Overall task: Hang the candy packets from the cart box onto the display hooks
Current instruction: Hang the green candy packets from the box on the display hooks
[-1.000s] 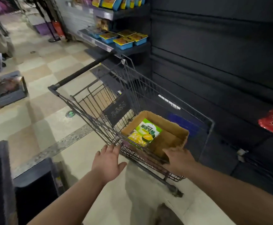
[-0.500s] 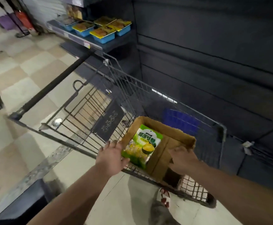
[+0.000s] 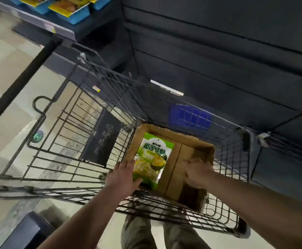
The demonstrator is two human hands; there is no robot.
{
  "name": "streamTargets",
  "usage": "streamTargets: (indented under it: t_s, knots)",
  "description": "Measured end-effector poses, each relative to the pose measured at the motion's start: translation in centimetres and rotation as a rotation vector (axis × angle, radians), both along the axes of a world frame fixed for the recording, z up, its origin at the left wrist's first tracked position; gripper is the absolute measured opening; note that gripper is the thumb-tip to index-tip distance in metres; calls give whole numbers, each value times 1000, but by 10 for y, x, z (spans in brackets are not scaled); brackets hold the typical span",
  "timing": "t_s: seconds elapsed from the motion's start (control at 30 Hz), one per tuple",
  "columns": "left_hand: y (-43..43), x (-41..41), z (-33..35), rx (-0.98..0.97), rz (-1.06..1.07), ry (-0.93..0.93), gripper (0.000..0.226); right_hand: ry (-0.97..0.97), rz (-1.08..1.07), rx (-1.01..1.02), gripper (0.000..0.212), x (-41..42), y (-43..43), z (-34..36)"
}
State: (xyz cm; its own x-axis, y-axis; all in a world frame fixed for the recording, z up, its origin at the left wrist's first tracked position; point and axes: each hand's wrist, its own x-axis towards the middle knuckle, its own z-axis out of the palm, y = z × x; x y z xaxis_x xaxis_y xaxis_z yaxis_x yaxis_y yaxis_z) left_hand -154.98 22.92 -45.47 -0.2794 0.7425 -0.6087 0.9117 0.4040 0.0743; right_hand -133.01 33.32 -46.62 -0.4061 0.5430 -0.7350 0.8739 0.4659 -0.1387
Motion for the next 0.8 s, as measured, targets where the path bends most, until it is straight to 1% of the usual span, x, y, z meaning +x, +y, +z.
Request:
streamTargets:
  t_s: [0.17,0.37,0.53,0.63,0.8]
  knots:
    - [27,-20,-34,-84,-90,-54,71,-48,-110,-54,61,-9,-1,-20]
    - [59,-36,-88,-147,-196,-145,74,-89,-317,-130,66,-21,3,-55]
    - [66,-52,-134,-153,-163,-211,75,6,-549,-255,63,-53,6,-106]
    - [70,-57,-158,-148,-165,-225,76,52,-640,-322,56,-72,7,-132]
    - [78,-57,-191,-171,-53,-304,75,124,-862,-396,50,-88,8,-175]
